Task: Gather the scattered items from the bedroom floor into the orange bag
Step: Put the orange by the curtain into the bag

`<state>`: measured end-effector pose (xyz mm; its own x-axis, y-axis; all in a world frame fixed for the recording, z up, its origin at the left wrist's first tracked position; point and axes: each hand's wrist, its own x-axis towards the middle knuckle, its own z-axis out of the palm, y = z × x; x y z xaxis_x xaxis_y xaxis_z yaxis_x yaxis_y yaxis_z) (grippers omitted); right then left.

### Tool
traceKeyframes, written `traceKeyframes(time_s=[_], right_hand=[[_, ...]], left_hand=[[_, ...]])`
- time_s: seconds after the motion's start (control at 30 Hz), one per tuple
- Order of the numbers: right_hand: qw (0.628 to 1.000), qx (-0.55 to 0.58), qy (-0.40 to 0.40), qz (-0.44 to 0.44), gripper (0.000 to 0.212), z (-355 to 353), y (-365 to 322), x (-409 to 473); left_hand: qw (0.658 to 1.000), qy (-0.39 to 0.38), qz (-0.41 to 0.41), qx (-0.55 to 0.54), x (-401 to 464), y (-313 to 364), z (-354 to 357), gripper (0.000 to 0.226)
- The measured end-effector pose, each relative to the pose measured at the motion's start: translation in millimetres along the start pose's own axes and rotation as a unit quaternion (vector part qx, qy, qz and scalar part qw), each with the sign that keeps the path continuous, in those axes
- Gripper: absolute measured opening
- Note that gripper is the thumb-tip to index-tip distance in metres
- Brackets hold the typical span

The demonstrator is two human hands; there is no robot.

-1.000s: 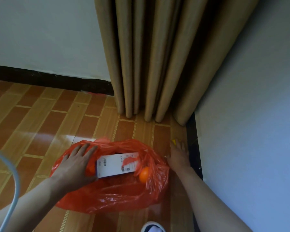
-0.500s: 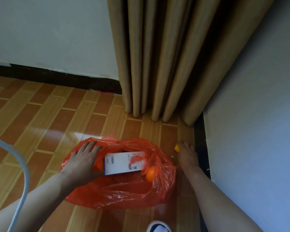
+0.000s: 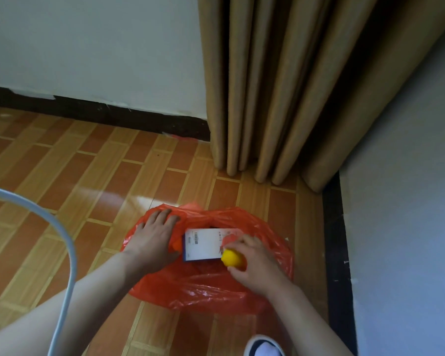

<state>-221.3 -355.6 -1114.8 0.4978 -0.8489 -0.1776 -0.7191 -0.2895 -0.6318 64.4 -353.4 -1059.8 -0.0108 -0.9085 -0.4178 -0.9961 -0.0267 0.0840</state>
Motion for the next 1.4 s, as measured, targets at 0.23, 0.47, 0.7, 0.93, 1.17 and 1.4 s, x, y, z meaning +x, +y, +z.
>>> traceKeyframes(time_s=[0.23,0.47,0.7,0.93,1.17,1.4], right_hand=[[1.000,-0.017,-0.025,0.003,0.057,23.7,-4.2,-6.9],[0.986,-0.093,0.120,0.064,0.051,9.0,0.3,-5.6],[0.975,-0.061,0.067,0.203,0.070,3.8,15.4,-3.6],[0.974,0.005,0.093,0.207,0.053,-2.7,10.2,-4.9],[0.962,0.059,0.156,0.217,0.032,-25.7,-4.4,-15.3],[0.962,0.042,0.186,0.197,0.009,-73.0,-21.9,1.0]], left_hand=[[1.000,0.005,0.004,-0.005,1.3,-0.6,2.3,0.093],[0.999,0.021,0.013,0.021,2.1,0.4,2.0,0.075],[0.998,0.052,0.011,0.032,4.8,-1.1,1.3,0.059],[0.999,0.012,-0.025,0.019,5.4,-0.6,1.5,0.058],[0.996,0.027,-0.088,-0.005,14.8,11.9,-19.6,0.008],[0.984,0.121,-0.071,-0.110,19.5,42.3,-38.7,0.009]])
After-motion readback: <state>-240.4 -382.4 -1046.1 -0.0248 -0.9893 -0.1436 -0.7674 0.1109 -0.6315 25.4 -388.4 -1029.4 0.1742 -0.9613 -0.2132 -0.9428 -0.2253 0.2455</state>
